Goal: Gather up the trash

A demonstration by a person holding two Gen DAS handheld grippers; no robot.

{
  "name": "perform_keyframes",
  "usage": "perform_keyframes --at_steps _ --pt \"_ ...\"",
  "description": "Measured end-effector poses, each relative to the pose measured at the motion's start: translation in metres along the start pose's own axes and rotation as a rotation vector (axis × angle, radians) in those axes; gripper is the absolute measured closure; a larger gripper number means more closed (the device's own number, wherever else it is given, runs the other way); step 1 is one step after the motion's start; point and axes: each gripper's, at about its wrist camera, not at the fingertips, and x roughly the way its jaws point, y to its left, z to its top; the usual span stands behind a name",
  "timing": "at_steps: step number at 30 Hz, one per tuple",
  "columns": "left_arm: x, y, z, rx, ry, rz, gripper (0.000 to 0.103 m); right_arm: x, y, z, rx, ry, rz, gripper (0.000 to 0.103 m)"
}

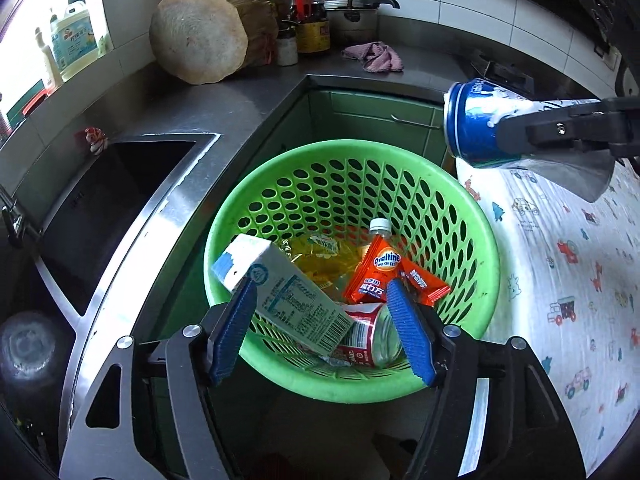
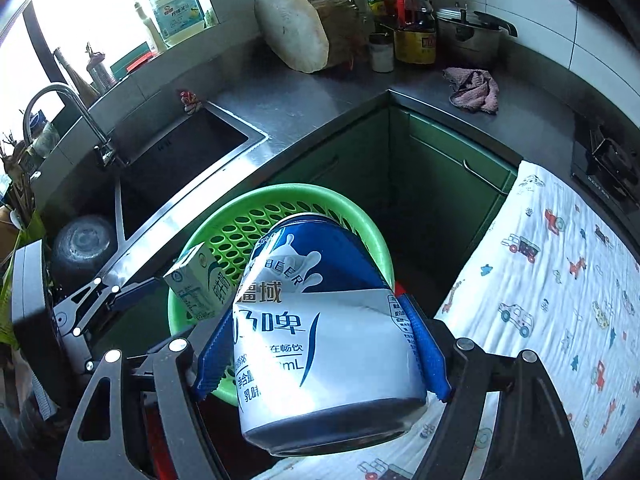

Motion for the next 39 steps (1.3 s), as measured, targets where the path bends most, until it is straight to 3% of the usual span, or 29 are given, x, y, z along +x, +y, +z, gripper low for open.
perform_keyframes --at_steps 7,13,25,39 --pt "-0.010 -0.004 -0.004 -0.005 -0.008 0.018 0.023 0.004 0.006 0.001 0.019 -0.025 0.056 0.024" --pt "-0.026 -0.014 -0.008 -0.001 -0.030 0.030 0.013 -0.015 0.000 -0.022 0.012 -0.035 0.058 0.024" --pt "-0.063 -0.055 -0.018 0.004 -0.077 0.006 0.006 -0.089 -0.035 -0.097 0.009 -0.088 -0.100 0.017" --pt "-0.113 -0.117 -0.038 0.021 -0.125 -0.005 0.005 -0.159 -0.051 -0.192 0.050 -0.150 -0.228 0.012"
